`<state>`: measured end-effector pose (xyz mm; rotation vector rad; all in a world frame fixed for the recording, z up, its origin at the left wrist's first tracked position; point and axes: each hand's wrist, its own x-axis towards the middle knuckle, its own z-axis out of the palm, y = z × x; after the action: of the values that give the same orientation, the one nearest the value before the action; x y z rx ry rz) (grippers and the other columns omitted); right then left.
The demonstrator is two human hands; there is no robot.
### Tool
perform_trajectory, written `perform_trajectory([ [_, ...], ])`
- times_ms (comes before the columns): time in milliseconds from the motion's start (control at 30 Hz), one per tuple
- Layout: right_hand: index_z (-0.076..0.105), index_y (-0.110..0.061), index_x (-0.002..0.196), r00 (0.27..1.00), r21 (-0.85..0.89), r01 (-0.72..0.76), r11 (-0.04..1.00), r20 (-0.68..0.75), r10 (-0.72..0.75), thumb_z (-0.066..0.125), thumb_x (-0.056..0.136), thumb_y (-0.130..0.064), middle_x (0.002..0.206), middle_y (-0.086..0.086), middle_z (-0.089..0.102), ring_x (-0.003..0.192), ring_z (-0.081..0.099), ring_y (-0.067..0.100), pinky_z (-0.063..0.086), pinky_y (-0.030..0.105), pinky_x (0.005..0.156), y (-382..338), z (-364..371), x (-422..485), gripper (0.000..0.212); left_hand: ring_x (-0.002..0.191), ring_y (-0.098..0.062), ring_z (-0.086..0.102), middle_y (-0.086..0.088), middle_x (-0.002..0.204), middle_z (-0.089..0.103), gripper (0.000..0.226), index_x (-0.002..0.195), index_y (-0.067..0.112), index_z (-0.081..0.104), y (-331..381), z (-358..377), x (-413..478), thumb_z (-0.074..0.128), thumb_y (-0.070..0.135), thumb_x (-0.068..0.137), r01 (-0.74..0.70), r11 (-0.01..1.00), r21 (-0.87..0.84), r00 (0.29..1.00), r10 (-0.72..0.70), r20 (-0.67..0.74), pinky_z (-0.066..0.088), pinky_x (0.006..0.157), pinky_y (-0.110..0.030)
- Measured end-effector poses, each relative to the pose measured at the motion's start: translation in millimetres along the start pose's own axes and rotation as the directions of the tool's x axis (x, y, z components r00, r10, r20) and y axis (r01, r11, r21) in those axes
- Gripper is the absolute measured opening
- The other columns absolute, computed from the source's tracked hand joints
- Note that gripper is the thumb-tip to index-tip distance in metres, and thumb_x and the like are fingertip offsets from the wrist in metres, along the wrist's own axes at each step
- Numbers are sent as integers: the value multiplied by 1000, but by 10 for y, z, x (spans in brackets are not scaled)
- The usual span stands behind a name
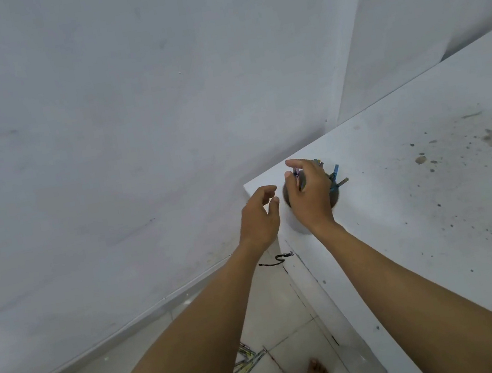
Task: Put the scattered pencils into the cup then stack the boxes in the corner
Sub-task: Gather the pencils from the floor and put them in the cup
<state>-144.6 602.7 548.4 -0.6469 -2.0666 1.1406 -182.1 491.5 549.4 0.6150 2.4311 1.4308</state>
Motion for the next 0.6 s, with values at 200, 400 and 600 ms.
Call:
perform_trajectory([
  [200,67,-9,106,995,60,10,998,98,-15,51,95,-11,104,0,67,100,59,12,50,38,93,-269,141,-547,19,103,-5,56,11,109,62,20,113,17,61,-260,-473,-433,52,17,97,-35,999,29,999,36,-35,43,87,-18],
  [400,66,-13,107,982,24,-30,999,185,25,51,96,-13,106,-4,66,102,57,7,48,33,96,-543,472,-1372,19,103,-6,56,5,114,64,21,116,16,61,-657,-1029,-987,51,18,97,-27,998,64,999,30,-42,42,87,-18],
  [600,67,-10,105,970,1,-100,995,224,97,52,95,-11,106,-1,67,101,59,10,48,26,92,-909,967,-2554,18,98,-7,57,2,110,66,21,114,12,62,-1272,-1700,-1839,52,16,96,-27,999,45,1000,27,1,40,84,-14],
])
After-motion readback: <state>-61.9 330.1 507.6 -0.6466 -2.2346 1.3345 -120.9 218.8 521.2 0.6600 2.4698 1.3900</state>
